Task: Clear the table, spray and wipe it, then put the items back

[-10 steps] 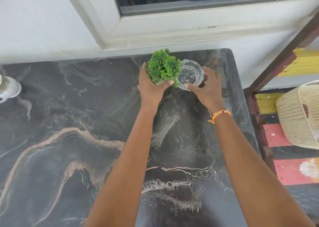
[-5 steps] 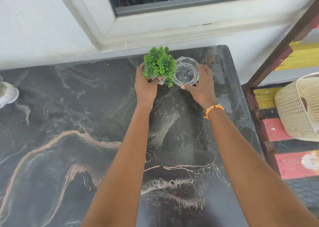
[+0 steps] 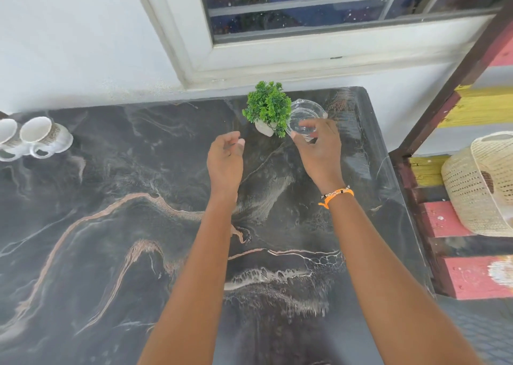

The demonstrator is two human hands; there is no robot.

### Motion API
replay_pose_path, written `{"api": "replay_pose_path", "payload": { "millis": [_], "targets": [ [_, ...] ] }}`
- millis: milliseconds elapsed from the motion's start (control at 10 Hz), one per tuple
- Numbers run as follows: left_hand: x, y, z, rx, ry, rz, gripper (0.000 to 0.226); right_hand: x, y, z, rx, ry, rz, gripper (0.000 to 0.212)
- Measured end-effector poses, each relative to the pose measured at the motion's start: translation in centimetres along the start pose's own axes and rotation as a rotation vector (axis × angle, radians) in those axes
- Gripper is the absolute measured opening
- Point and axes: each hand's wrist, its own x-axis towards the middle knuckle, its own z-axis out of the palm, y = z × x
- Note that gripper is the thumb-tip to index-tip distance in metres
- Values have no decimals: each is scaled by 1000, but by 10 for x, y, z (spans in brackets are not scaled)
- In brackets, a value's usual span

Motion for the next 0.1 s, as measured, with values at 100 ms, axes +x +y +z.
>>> {"api": "replay_pose_path", "payload": {
  "millis": [100],
  "targets": [
    [-26, 7, -18, 29, 40, 67, 19, -22, -28, -4, 44, -8, -88, 11]
  ]
}}
